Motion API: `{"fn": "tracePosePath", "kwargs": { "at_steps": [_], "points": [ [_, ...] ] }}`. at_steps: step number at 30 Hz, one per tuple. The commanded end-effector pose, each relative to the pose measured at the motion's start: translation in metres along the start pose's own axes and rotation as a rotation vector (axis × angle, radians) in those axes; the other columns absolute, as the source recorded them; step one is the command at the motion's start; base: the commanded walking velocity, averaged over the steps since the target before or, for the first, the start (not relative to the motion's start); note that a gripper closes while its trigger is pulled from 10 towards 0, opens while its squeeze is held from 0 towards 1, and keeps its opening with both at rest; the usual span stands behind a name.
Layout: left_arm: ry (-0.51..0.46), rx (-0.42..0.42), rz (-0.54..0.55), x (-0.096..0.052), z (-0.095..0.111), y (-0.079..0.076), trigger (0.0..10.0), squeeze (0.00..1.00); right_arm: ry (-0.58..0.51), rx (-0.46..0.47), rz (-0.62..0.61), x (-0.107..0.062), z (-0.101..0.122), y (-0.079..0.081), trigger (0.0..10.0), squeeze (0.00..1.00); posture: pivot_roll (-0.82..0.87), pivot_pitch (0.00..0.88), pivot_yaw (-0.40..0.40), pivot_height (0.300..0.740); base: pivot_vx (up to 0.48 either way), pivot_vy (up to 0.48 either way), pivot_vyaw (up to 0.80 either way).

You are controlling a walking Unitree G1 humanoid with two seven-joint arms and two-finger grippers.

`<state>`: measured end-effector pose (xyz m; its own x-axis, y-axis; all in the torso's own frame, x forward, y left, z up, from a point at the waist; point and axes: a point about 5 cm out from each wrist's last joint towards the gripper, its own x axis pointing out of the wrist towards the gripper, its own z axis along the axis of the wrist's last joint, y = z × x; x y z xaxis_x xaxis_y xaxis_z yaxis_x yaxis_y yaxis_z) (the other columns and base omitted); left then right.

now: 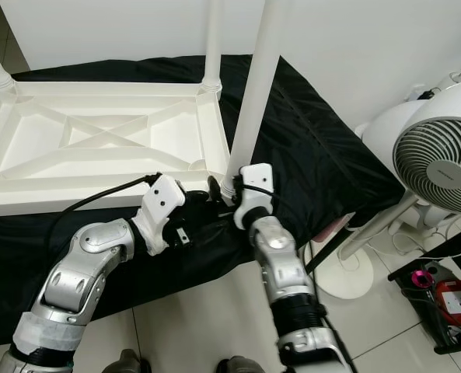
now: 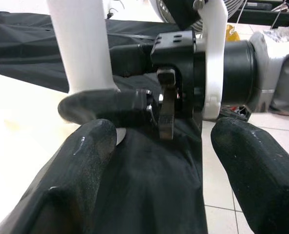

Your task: Building children table

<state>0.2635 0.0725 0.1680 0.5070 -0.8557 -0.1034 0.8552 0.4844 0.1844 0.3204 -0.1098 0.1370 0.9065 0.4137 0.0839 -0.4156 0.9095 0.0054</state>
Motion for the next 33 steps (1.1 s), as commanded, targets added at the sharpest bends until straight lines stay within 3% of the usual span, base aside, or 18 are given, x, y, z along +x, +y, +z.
{"fn": "tracePosePath", "kwargs": {
  "at_steps": [1,4,5,8,13,23,24,25,26,29,30,33],
  "points": [
    [-0.001,-0.009,0.069,-0.003,0.0,0.002,10.0,0.0,0.001,-0.025,0.073,-0.003,0.001,-0.004,10.0,0.0,-0.03,0.06,-0.058,0.74,0.0,0.0,0.0],
    [-0.001,-0.009,0.064,-0.004,0.0,0.002,10.0,0.0,0.004,-0.054,0.111,-0.005,0.002,-0.01,10.0,0.0,-0.03,0.06,-0.058,0.74,0.0,0.0,0.0],
    [0.0,-0.012,0.047,-0.005,0.0,0.001,10.0,0.0,0.018,-0.113,0.174,-0.006,0.003,-0.023,10.0,0.0,-0.03,0.056,-0.05,0.74,0.0,0.0,0.0],
    [0.0,-0.012,0.039,-0.004,-0.001,-0.001,10.0,0.0,0.026,-0.129,0.189,-0.006,0.003,-0.028,10.0,0.0,-0.02,0.055,-0.049,0.74,0.0,0.0,0.0],
    [0.011,-0.001,0.012,-0.001,-0.001,-0.005,10.0,0.0,0.058,-0.156,0.264,0.007,0.005,-0.042,10.0,0.0,-0.02,0.05,-0.039,0.74,0.0,0.0,0.0],
    [0.021,0.015,0.015,-0.001,0.001,-0.002,10.0,0.0,0.113,-0.17,0.373,0.027,0.004,-0.034,10.0,0.0,0.0,0.042,-0.036,0.74,0.0,0.0,0.0],
    [0.021,0.016,0.018,-0.002,0.001,-0.002,10.0,0.0,0.132,-0.175,0.387,0.029,0.001,-0.031,7.5,0.0,0.0,0.04,-0.038,0.74,0.0,0.0,0.0],
    [0.021,0.017,0.019,-0.002,0.001,-0.002,10.0,0.0,0.145,-0.178,0.396,0.031,-0.001,-0.03,7.5,0.0,0.0,0.04,-0.038,0.74,0.0,0.0,0.0],
    [0.021,0.018,0.021,-0.002,0.002,-0.002,10.0,0.0,0.154,-0.187,0.407,0.032,-0.003,-0.029,2.6,0.0,0.01,0.038,-0.04,0.74,0.0,0.0,0.0],
    [0.021,0.018,0.021,-0.002,0.002,-0.002,10.0,0.0,0.159,-0.192,0.414,0.033,-0.004,-0.028,2.6,0.0,0.01,0.038,-0.04,0.74,0.0,0.0,0.0],
    [0.02,0.019,0.025,-0.002,0.002,-0.002,10.0,0.0,0.166,-0.193,0.421,0.033,-0.006,-0.028,0.0,0.0,0.02,0.036,-0.046,0.74,0.0,0.0,0.0],
    [0.021,0.019,0.032,-0.002,0.002,-0.002,10.0,0.0,0.181,-0.189,0.416,0.031,-0.009,-0.032,0.0,0.0,0.02,0.033,-0.051,0.74,0.0,0.0,0.0]
  ]
}}
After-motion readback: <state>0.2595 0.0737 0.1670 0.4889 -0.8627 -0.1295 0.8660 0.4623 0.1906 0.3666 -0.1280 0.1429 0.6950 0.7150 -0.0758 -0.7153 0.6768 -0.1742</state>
